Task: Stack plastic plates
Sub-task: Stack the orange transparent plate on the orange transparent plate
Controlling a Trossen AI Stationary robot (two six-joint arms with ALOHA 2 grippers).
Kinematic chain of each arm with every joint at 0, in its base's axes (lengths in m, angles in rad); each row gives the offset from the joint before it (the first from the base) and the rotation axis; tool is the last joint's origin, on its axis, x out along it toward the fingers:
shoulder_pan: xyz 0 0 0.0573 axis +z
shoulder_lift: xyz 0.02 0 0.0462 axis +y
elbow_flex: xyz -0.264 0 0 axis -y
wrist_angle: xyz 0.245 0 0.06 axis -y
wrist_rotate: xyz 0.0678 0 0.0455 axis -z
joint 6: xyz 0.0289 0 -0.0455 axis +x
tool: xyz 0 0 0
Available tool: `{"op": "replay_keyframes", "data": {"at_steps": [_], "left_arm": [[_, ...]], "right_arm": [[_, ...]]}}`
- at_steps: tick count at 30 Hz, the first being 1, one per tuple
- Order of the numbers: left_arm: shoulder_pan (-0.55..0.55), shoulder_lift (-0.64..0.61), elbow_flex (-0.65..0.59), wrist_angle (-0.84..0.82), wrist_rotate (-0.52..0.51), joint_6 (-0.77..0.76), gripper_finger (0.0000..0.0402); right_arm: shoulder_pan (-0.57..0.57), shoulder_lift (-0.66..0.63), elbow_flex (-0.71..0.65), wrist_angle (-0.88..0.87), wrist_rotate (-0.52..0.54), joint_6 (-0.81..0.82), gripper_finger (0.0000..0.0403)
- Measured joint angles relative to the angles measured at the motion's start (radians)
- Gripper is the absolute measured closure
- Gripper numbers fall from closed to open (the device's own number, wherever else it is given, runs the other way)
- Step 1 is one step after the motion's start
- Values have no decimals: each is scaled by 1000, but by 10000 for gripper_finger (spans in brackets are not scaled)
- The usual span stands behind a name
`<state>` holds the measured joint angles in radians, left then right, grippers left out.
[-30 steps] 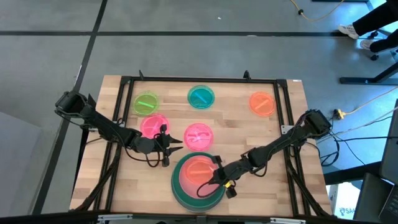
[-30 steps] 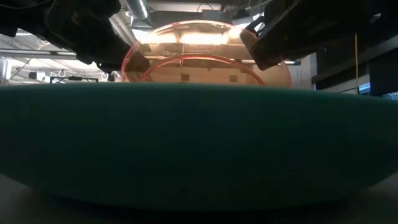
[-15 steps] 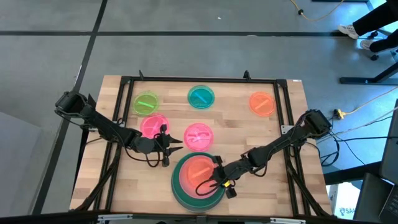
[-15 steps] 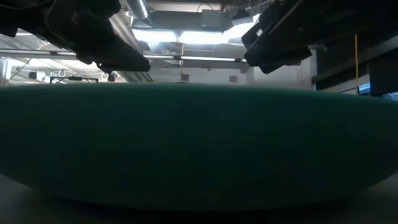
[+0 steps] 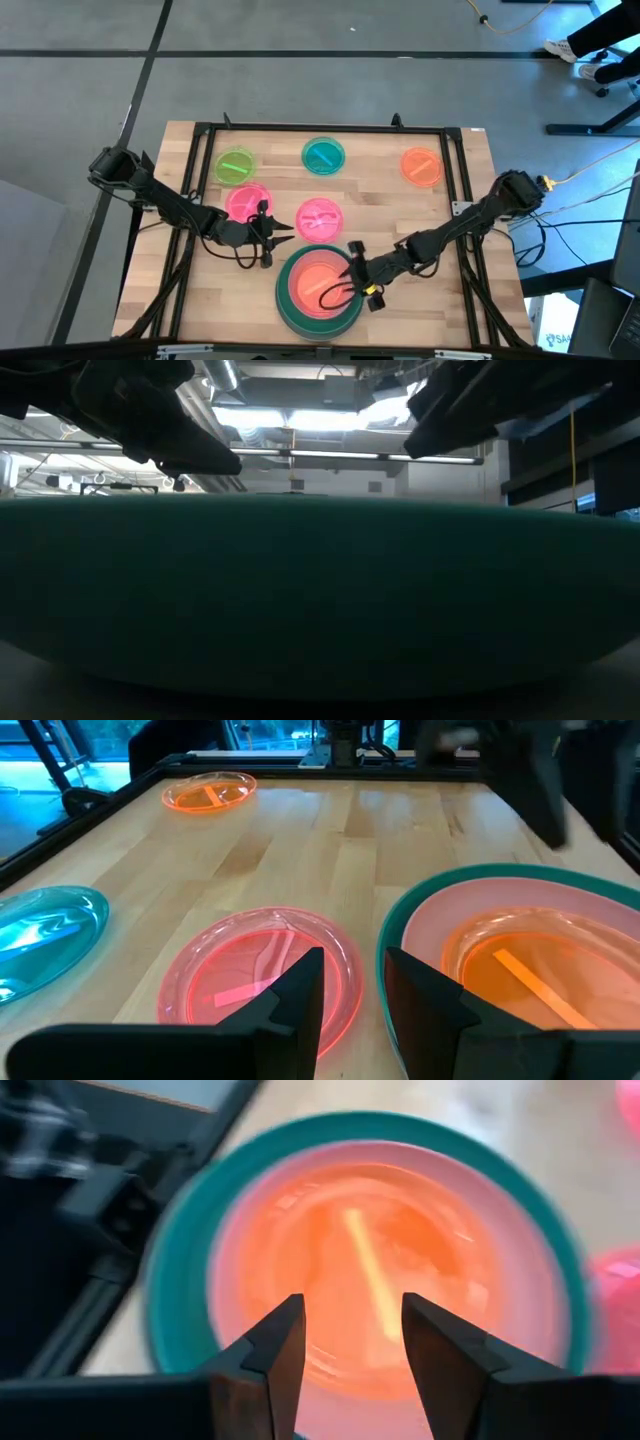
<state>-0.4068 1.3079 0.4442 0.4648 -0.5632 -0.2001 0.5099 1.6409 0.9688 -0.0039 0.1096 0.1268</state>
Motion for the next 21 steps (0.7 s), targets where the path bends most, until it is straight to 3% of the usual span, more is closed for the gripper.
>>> {"op": "replay_keyframes", "data": {"at_steps": [9,16,21], "left_arm": [[0,0,0,0,7,-3,301],[0,0,0,-1,7,-3,301],[0,0,0,-1,7,-3,301]], "right_arm": [[-4,-161,0,-280,219,26,244],[-82,-239,-30,-471,279,87,244],[-204,-284,-110,-556,303,143,244]]}}
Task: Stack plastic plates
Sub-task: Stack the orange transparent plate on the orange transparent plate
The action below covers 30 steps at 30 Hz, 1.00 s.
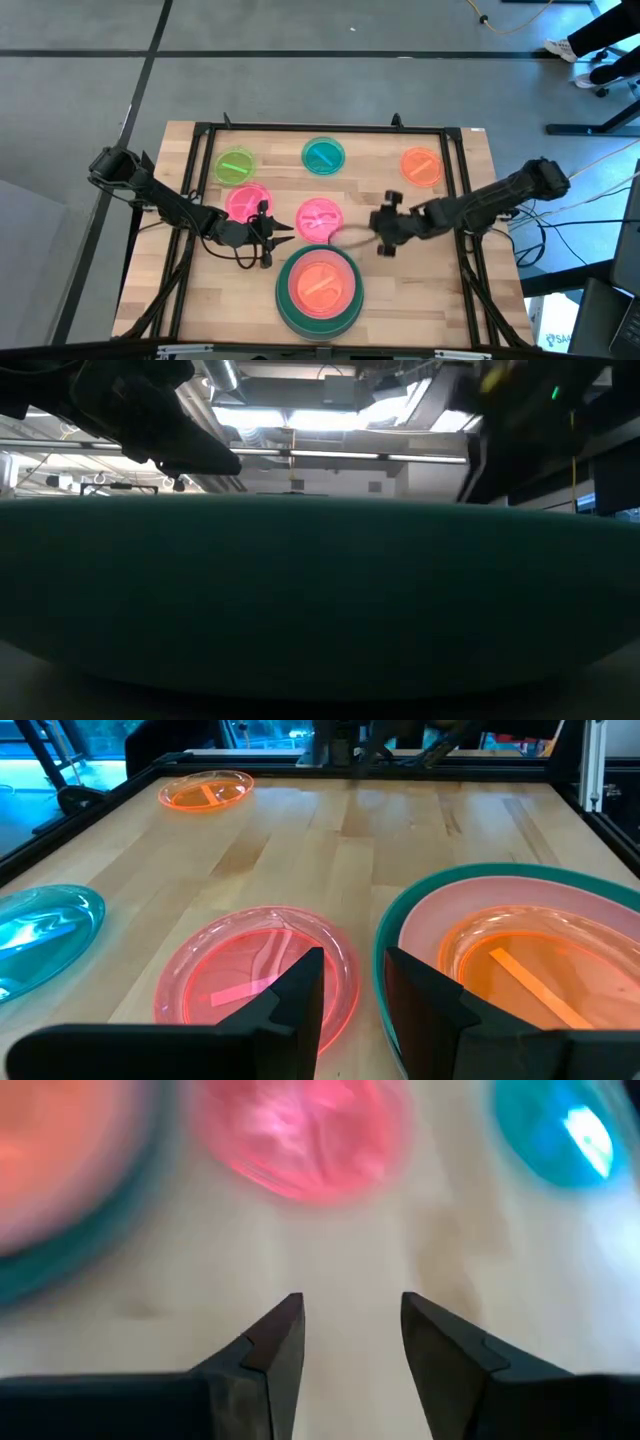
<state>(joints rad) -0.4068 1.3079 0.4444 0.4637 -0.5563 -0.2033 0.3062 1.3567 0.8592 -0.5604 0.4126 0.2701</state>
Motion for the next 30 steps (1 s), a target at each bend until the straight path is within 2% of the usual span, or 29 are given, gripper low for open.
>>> {"op": "replay_keyframes", "data": {"at_steps": [5,17,30], "left_arm": [[0,0,0,0,0,1,301],[0,0,0,0,0,3,301],[1,0,1,0,0,4,301]], "right_arm": [[-152,-7,-73,-96,41,46,244],[-521,-7,-231,-80,30,24,244],[-725,-6,-347,122,22,-67,244]]}}
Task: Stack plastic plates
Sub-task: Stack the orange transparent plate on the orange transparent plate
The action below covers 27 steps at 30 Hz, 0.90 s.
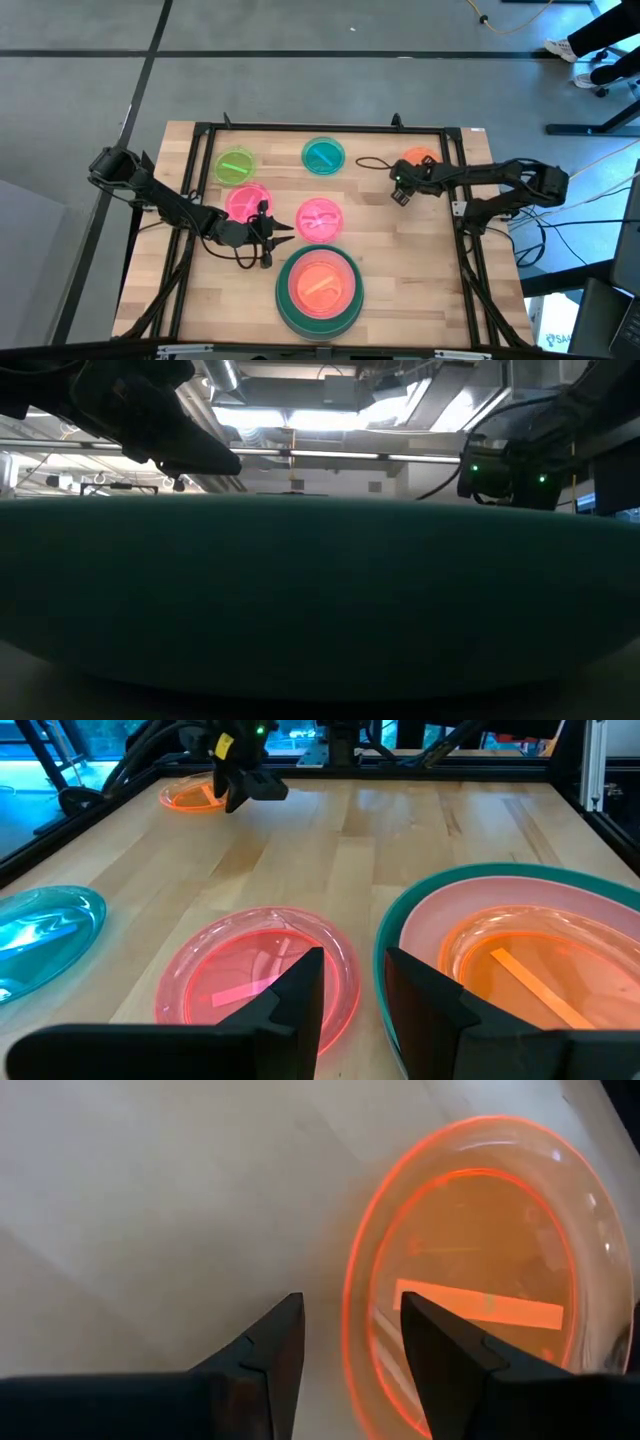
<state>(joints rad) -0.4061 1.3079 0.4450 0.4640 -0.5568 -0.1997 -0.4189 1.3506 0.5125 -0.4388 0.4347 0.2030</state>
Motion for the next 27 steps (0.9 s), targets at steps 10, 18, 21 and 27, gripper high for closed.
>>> {"op": "replay_keyframes", "data": {"at_steps": [10,18,21,27], "left_arm": [[0,0,0,0,0,0,301],[0,0,0,0,0,0,301],[0,0,0,0,0,0,301],[0,0,0,0,0,-1,301]], "right_arm": [[-58,-2,-53,92,-15,-55,325],[-58,0,-55,110,-9,-99,394],[-58,0,-56,118,-30,-103,390],[46,0,-48,131,-43,-102,399]]}}
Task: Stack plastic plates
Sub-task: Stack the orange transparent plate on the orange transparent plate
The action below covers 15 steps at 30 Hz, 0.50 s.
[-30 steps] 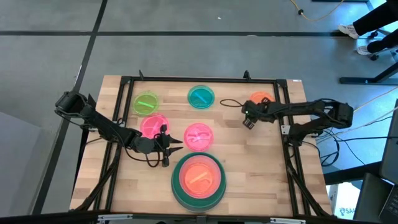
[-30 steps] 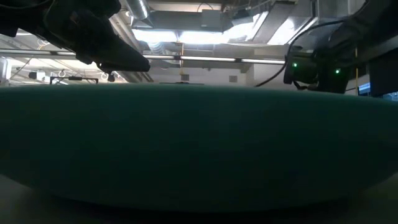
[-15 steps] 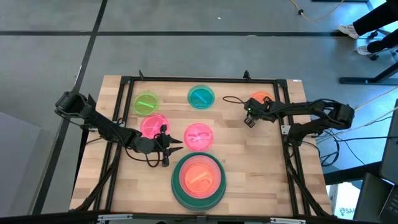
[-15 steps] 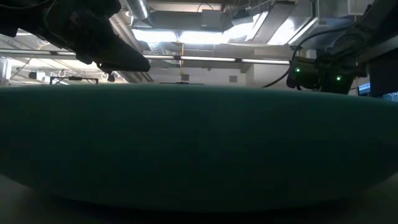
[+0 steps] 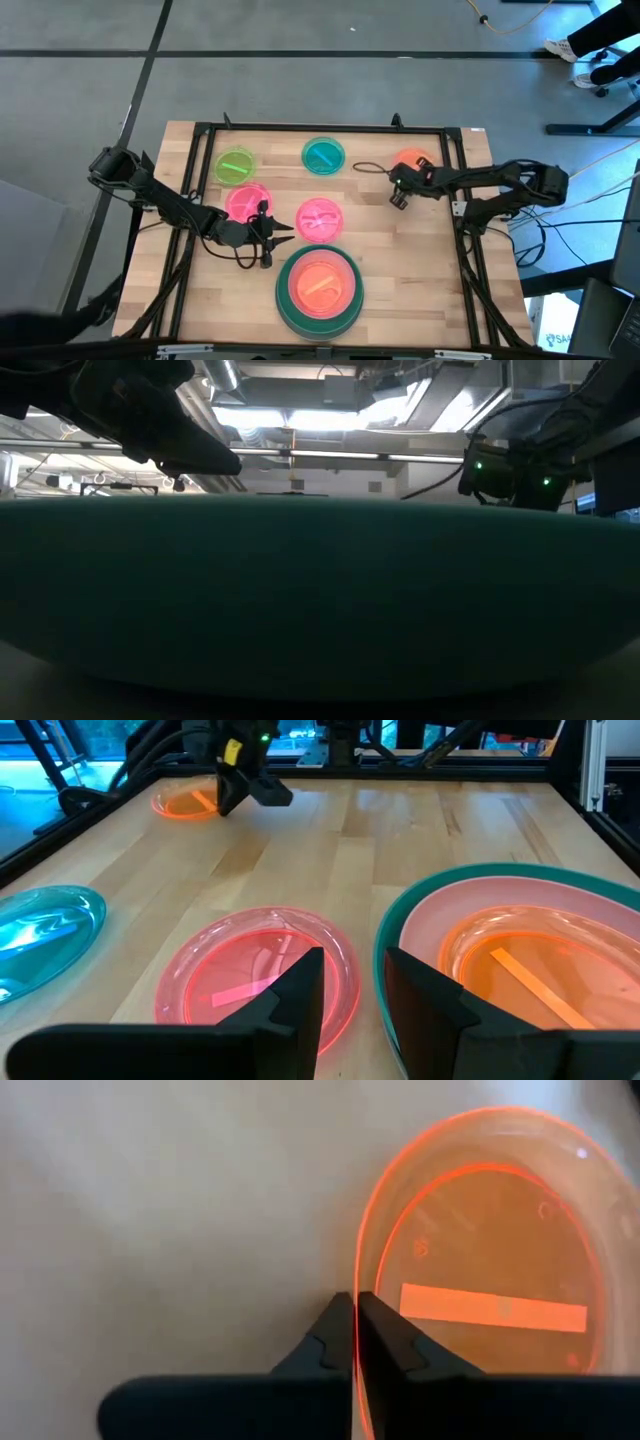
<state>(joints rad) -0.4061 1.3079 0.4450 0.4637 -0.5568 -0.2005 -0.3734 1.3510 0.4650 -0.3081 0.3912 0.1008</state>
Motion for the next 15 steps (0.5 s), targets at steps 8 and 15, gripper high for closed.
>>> {"op": "replay_keyframes", "data": {"at_steps": [8,15], "left_arm": [[0,0,0,0,0,-3,301],[0,0,0,0,0,-3,301]], "right_arm": [[242,0,61,2,-18,49,401],[464,0,130,29,-71,51,402]]}}
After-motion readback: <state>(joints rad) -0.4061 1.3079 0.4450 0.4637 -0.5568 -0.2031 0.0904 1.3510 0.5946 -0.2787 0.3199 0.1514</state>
